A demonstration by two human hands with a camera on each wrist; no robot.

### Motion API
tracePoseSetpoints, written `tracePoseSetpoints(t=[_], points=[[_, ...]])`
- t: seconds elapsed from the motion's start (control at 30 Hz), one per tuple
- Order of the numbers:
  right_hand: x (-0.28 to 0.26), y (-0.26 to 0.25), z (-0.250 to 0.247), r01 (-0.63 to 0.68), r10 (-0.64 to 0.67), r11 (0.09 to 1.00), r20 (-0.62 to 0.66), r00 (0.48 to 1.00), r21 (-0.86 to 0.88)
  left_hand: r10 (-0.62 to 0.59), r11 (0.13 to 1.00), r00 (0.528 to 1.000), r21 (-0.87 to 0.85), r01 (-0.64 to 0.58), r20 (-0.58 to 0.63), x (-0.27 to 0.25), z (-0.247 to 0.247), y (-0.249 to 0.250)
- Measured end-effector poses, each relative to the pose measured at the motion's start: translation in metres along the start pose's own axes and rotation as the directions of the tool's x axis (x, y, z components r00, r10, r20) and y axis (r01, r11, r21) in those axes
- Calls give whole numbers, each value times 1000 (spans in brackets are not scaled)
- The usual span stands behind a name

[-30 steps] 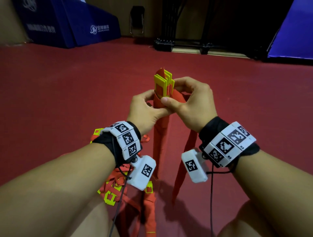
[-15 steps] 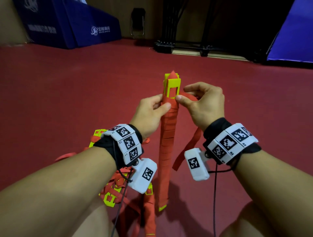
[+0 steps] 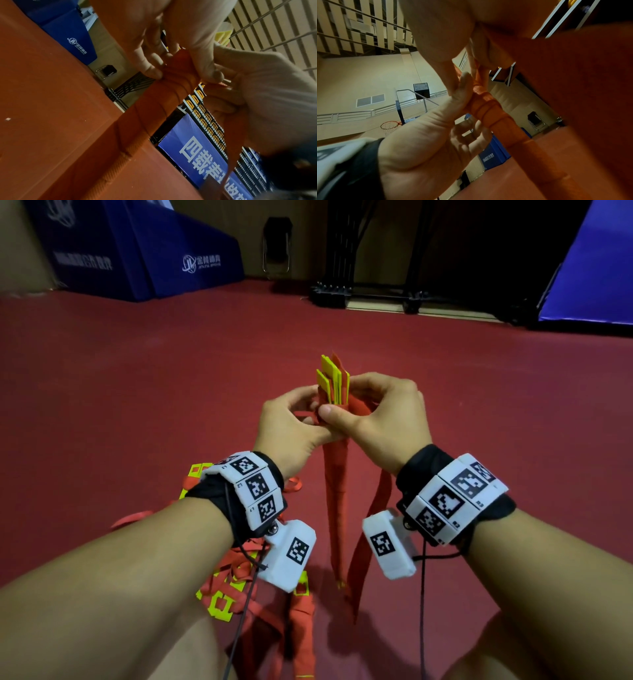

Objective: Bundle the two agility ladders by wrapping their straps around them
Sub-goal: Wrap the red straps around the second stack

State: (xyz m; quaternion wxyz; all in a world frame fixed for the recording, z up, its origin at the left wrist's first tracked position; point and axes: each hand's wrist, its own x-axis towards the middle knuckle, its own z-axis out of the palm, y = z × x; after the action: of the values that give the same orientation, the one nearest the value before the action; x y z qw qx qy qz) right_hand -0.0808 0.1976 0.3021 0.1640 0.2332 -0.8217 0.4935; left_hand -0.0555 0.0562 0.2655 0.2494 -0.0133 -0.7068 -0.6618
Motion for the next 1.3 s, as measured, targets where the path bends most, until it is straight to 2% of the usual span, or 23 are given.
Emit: tracePoseSetpoints(t=[0.1,0.3,0.4,0.47,0.63,0.73,0.9,1.1,1.3], points=[[3,1,1,22,-23,1000,37,999,5,41,997,999,70,-42,24,0,1,0],[17,19,-10,30,-37,990,45,998,140,-4,998,985,55,-6,173,2,-4,-1],[16,23,-13,48,-65,989,118,991,143,-55,997,989,60,47,140,4,-4,-5],[17,24,-13,56,-66,995,119,991,85,-67,996,992,69,60,104,4,-2,-6],[18,18,-16,-43,34,988,-59,998,-147,-42,992,996,124,33,76,3,3,-3],[18,18,-16,-60,43,972,-79,996,-227,-38,988,998,154,30,50,3,3,-4],[13,17,-8,-41,28,973,-59,998,-228,-48,986,999,162,49,-5,-1,3,0],[6,5,-4,-15,15,993,1,1000,-118,-46,983,999,180,43,12,-3,-2,3],[1,-4,1,58,-39,981,99,994,-187,9,977,999,213,-20,53,-3,1,1]])
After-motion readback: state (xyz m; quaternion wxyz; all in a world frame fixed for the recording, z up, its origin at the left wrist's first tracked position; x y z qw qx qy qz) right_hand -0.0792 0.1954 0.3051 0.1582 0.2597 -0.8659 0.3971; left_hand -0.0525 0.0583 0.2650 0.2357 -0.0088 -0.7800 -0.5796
